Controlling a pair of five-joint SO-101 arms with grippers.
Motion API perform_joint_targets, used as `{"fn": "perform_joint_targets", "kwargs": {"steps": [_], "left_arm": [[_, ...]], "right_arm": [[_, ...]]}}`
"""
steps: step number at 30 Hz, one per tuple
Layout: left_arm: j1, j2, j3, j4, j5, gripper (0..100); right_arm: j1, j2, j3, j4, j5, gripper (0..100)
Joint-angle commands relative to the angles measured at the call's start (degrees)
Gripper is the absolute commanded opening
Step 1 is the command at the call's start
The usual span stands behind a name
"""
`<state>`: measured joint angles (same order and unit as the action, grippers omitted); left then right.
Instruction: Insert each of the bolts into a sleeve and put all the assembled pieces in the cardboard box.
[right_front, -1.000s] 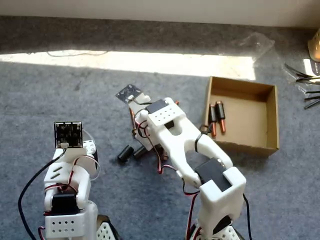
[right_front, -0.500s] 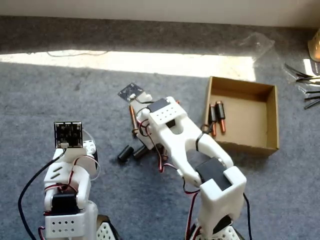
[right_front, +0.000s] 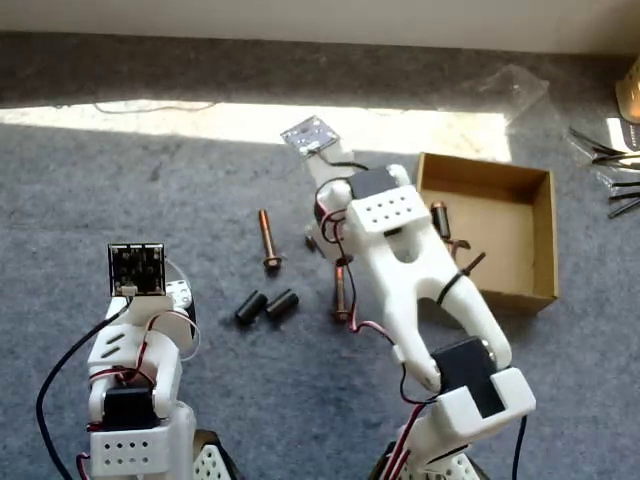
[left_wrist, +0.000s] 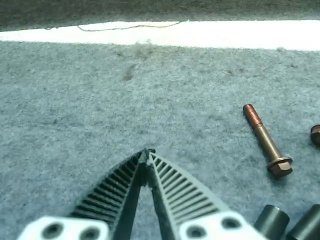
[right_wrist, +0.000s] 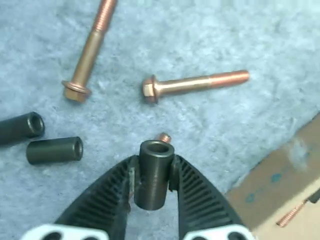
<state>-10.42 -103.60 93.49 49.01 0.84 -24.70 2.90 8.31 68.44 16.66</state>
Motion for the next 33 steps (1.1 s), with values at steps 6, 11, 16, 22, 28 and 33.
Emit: {"fn": "perform_joint_targets", "kwargs": {"steps": [6, 11, 16, 22, 28, 33], "left_arm": [[-0.31, -0.48, -0.66, -1.58, -0.35, 1], [-0.31, -0.48, -0.66, -1.58, -0.35, 1], [-0.31, -0.48, -0.66, -1.58, -0.35, 1], [-0.31, -0.48, -0.66, -1.58, -0.35, 1], [-0.31, -0.48, -0.66, -1.58, -0.35, 1], [-0.31, -0.48, -0.66, -1.58, -0.35, 1]], "right_arm": [[6.11, 0.92, -3.03, -1.45, 0.35, 0.4], [6.64, 6.29, -3.38, -2.15, 0.35, 0.4], [6.73, 10.42, -3.56, -2.59, 0.35, 0.4], [6.73, 14.11, -3.65, -4.18, 0.44, 0.4], [7.52, 14.55, -3.65, -3.74, 0.35, 2.8], [10.51, 14.55, -3.65, -4.18, 0.35, 10.9]]}}
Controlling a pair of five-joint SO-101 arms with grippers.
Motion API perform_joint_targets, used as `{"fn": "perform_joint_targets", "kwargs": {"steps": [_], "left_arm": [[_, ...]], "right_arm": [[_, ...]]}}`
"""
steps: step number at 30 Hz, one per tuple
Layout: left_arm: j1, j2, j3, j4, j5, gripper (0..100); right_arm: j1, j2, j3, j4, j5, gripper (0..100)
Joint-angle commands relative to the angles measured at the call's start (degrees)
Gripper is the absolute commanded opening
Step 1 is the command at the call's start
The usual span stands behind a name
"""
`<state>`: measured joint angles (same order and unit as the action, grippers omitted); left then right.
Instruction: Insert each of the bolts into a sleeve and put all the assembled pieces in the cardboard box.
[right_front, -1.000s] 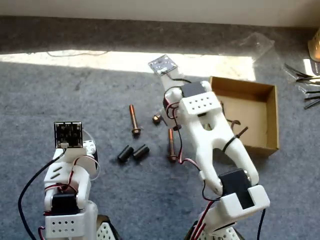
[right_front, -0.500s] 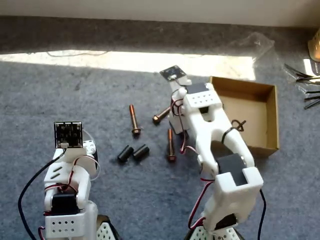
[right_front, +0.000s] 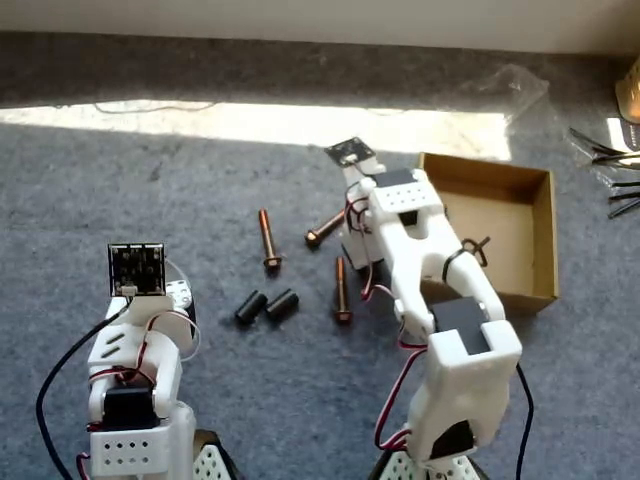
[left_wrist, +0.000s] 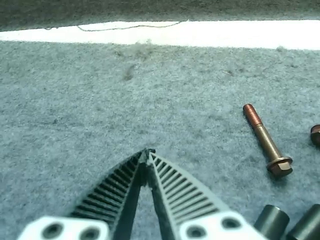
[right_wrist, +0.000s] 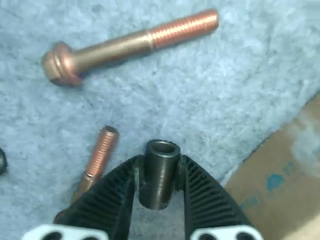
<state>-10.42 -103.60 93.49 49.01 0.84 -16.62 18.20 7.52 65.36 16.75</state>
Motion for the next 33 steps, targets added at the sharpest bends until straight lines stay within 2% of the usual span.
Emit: {"fn": "perform_joint_targets", "kwargs": {"steps": [1, 19, 33], "left_arm": [[-0.31, -0.48, -0.66, -1.58, -0.35, 1], [-0.22, -0.48, -0.66, -1.58, -0.35, 1], [-0.22, -0.48, -0.66, -1.67, -0.35, 1]], "right_arm": [[2.59, -0.75, -2.86, -1.1, 0.26, 10.9], [2.24, -0.92, -2.51, -0.57, 0.62, 11.1], [2.24, -1.01, -2.86, 5.93, 0.26, 11.2]]}}
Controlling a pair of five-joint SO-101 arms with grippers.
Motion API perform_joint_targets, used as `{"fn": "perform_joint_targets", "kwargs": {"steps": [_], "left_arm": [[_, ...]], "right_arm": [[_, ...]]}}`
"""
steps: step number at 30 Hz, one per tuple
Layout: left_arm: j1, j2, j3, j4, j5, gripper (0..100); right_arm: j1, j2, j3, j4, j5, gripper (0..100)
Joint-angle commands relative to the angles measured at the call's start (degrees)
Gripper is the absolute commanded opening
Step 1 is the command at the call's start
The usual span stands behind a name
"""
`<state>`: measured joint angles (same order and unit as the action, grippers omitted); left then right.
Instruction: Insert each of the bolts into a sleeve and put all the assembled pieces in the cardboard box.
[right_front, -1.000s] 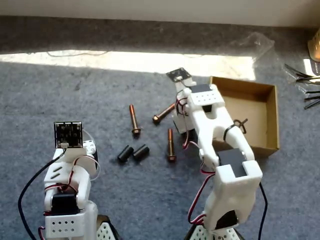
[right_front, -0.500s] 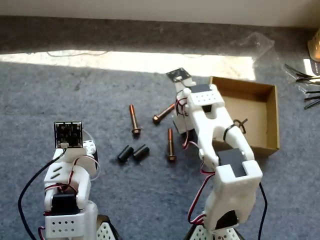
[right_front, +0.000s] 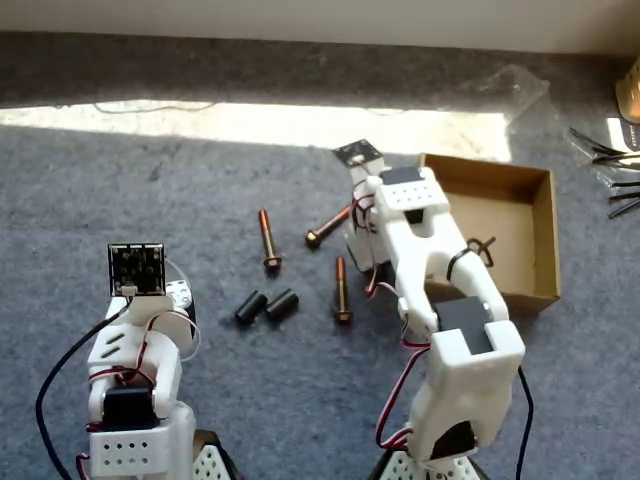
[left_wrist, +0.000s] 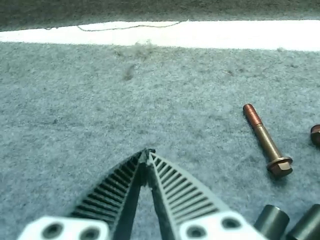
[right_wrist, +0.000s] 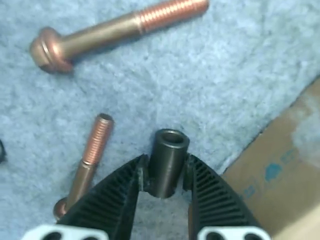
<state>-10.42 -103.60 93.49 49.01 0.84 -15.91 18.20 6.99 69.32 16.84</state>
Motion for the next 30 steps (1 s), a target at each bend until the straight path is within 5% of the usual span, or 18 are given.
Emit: {"fn": "perform_joint_targets", "kwargs": {"steps": [1, 30], "left_arm": [[-0.22, -0.48, -0.66, -1.67, -0.35, 1], [-0.22, -0.48, -0.66, -1.67, -0.35, 1]], "right_arm": [[1.54, -0.92, -2.33, 1.8, 0.18, 11.2], [-0.4, -0.4, 3.65, -8.31, -5.1, 10.9]]}}
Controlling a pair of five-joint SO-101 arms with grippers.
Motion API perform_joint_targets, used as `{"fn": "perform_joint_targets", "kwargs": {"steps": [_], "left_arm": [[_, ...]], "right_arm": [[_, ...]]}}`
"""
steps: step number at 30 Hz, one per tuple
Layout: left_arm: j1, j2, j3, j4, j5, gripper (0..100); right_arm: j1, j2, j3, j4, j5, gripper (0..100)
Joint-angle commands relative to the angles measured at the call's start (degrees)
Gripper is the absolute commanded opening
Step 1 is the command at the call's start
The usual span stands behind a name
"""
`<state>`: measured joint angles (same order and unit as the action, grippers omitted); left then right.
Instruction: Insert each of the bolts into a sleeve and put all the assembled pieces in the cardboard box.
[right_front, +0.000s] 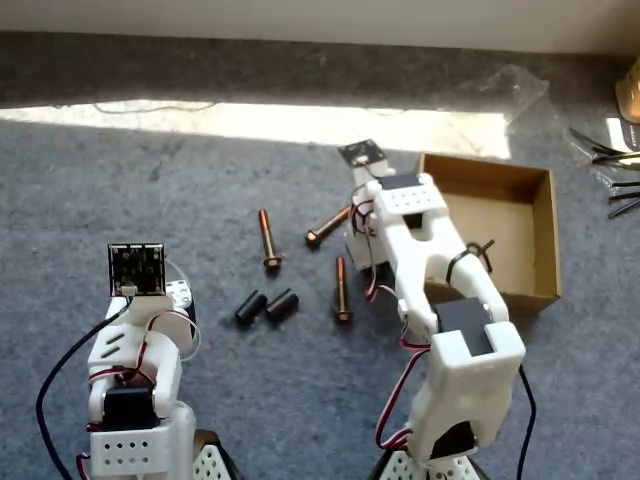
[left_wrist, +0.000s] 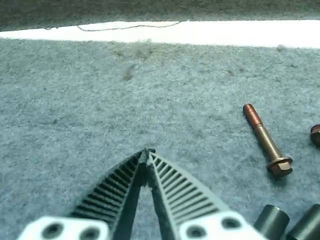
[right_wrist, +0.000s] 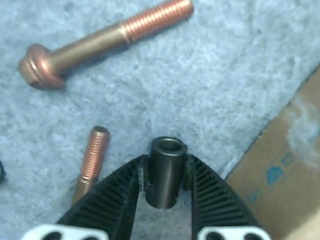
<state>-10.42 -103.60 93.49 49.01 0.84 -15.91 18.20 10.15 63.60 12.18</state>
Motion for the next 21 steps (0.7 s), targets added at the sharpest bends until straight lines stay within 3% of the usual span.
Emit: {"fn": "perform_joint_targets", "kwargs": {"steps": [1, 5, 10, 21], "left_arm": [[-0.22, -0.48, -0.66, -1.67, -0.35, 1], [-0.22, -0.48, -0.66, -1.67, -0.35, 1], [-0.22, -0.48, -0.66, -1.67, -0.35, 1], [-0.22, -0.48, -0.66, -1.67, -0.35, 1]], "right_arm": [[-0.4, -0.48, 1.27, -3.3, -0.44, 10.9], [-0.84, -0.48, 2.77, -3.74, -0.44, 10.4], [-1.45, -0.48, 2.68, -3.82, -0.44, 0.6], [-1.27, -0.92, 2.68, -3.3, -0.44, 0.5]]}}
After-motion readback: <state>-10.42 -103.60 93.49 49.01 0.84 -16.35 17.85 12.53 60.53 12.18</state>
